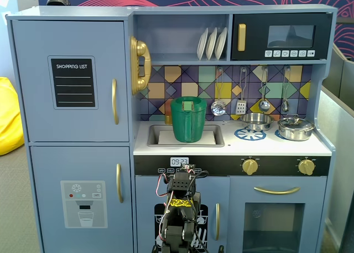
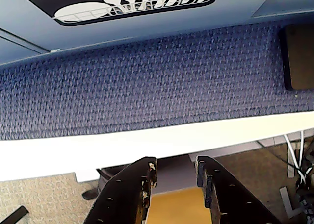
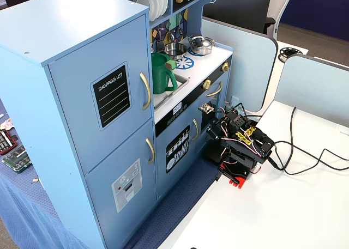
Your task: Open the left cabinet door
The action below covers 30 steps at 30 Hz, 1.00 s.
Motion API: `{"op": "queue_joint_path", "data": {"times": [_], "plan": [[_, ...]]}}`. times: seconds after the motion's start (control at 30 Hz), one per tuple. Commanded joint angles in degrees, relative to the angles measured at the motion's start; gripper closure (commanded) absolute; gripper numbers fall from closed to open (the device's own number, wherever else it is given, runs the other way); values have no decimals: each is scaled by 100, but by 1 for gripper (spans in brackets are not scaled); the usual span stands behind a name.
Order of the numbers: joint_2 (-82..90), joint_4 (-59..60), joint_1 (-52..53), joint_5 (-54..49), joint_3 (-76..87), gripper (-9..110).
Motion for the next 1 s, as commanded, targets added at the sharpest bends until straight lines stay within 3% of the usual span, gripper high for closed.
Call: {"op": "queue_joint_path", "data": {"times": [0.0, 0.33, 0.67, 0.97], "plan": [[-26, 642, -272, 167, 396, 101], [-26, 334, -290, 325, 396, 101], [-35, -1907, -1178, 589, 308, 99], [-35, -1828, -1890, 870, -747, 96]]}}
